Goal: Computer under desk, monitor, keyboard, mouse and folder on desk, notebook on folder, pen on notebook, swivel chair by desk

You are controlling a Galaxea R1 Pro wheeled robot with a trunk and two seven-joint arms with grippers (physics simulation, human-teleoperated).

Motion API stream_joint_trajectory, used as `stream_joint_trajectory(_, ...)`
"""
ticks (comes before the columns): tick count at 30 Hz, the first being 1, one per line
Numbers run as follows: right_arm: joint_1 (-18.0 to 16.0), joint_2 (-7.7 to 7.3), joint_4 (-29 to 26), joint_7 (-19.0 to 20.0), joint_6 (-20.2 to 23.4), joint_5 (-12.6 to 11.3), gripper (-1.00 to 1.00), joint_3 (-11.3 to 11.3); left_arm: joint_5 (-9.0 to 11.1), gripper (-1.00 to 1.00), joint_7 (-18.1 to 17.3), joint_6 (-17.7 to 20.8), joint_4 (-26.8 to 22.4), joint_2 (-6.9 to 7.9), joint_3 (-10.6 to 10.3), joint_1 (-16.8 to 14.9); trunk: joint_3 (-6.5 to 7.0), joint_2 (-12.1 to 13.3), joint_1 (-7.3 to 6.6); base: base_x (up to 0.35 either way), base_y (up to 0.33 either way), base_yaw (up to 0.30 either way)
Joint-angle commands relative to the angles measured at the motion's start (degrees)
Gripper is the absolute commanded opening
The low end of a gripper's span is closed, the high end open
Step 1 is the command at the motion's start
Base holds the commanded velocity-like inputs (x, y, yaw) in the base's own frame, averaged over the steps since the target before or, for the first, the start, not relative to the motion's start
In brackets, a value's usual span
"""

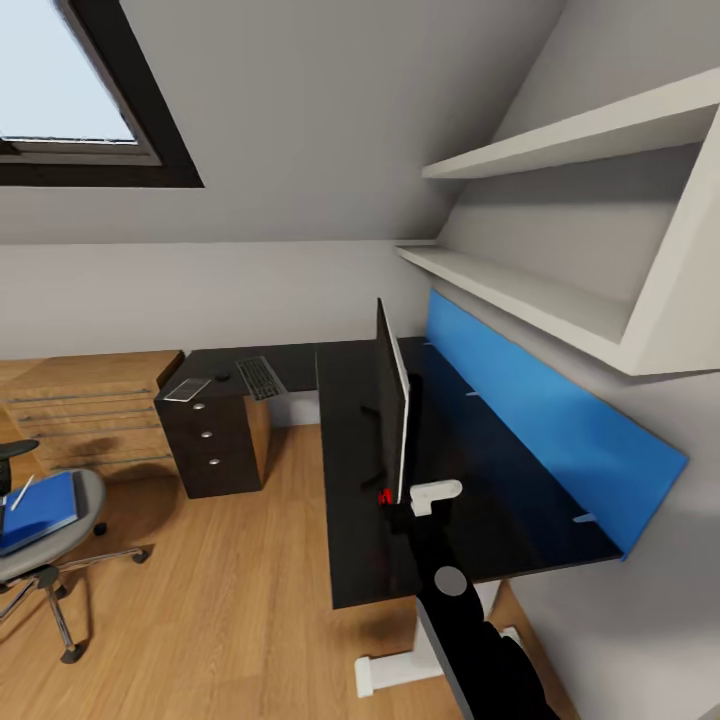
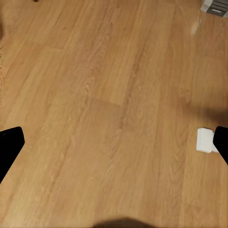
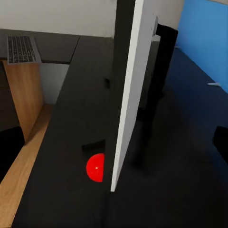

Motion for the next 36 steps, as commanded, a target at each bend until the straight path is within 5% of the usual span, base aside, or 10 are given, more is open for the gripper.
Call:
stream_joint_trajectory(1, -0.1, 0.01, 0.0, -0.3, 0.6, 0.6, 1.00, 0.1, 0.4, 1.00, 0.1, -0.1, -0.1, 0.02, -0.5, 0.0, -0.13, -0.1, 0.04, 0.000, 0.115, 0.000)
stream_joint_trajectory(36, -0.1, 0.01, 0.0, -0.5, -1.4, 0.7, 1.00, -0.2, 0.4, 1.00, 0.1, -0.1, -0.1, 0.02, -0.5, 0.0, -0.13, -0.1, 0.04, 0.062, 0.024, 0.000)
